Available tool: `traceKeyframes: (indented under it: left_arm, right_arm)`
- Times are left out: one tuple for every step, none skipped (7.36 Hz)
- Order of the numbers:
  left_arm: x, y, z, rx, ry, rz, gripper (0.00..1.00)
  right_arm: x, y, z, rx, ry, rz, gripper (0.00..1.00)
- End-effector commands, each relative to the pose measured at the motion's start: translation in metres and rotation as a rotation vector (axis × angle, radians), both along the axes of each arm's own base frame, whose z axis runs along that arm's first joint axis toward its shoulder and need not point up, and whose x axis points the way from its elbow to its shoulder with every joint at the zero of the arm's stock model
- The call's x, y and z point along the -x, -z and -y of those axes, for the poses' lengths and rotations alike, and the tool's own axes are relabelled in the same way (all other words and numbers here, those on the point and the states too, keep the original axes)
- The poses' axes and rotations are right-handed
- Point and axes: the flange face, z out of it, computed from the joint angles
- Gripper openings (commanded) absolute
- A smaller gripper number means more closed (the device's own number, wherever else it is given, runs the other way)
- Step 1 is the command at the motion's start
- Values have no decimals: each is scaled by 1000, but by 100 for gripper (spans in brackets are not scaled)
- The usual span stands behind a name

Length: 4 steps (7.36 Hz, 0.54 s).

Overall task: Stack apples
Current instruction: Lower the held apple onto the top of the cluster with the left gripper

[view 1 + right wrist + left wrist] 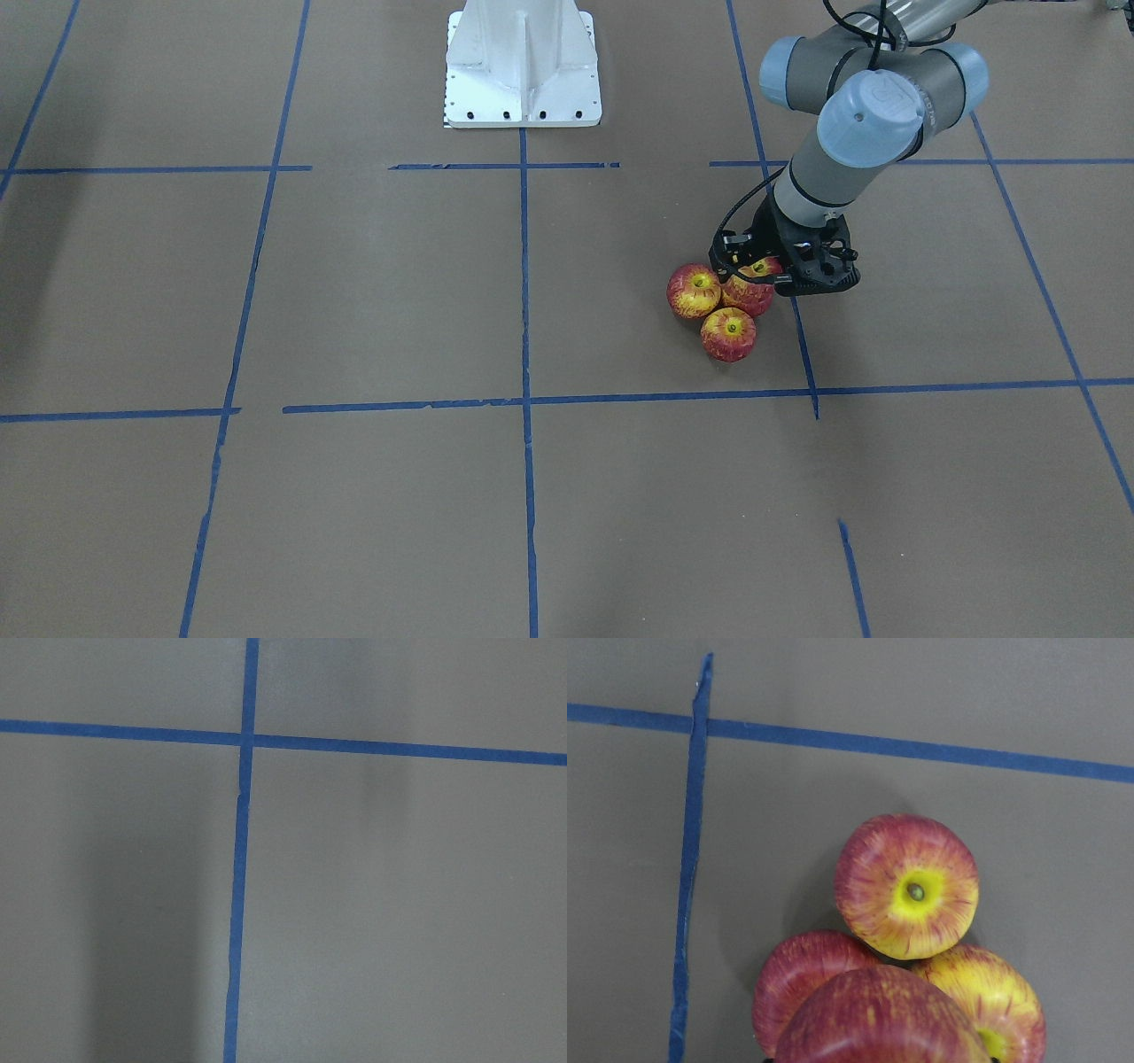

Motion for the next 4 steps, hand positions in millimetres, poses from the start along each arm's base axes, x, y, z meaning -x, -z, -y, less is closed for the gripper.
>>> traceKeyframes:
  left_arm:
    - [-10, 4, 7, 2, -2, 0, 0]
    - [-15, 6, 5, 1, -10, -1, 0]
    - [-16, 4, 3, 3, -13, 2, 0]
    - [-19, 5, 1, 2, -19, 0, 0]
  right_arm:
    - [0, 0, 0, 0, 0, 0, 100]
    - [0, 0, 0, 0, 0, 0, 100]
    - [0, 0, 0, 0, 0, 0, 100]
    - [0, 0, 0, 0, 0, 0, 100]
